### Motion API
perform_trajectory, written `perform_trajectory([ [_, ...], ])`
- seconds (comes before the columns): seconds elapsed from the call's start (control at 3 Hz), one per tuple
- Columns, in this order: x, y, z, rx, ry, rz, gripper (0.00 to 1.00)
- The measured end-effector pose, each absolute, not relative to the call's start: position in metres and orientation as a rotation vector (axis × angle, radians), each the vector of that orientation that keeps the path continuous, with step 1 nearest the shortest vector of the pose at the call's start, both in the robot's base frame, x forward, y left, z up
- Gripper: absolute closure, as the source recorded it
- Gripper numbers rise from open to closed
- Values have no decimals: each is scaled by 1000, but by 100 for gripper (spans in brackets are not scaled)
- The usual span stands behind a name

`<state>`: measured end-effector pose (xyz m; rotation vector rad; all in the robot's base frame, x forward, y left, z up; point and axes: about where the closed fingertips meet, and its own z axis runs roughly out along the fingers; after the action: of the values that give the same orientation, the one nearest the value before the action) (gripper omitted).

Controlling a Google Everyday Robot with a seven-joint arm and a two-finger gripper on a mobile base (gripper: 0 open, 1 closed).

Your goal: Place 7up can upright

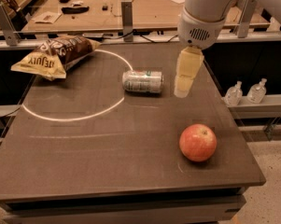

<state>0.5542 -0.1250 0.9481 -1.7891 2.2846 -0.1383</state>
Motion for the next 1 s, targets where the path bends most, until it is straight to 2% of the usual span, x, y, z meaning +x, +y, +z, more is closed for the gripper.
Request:
perform_trajectory([
  [0.67,560,-106,943,-1807,2041,134,0],
  [1.0,559,-105,944,-1803,2032,147,0],
])
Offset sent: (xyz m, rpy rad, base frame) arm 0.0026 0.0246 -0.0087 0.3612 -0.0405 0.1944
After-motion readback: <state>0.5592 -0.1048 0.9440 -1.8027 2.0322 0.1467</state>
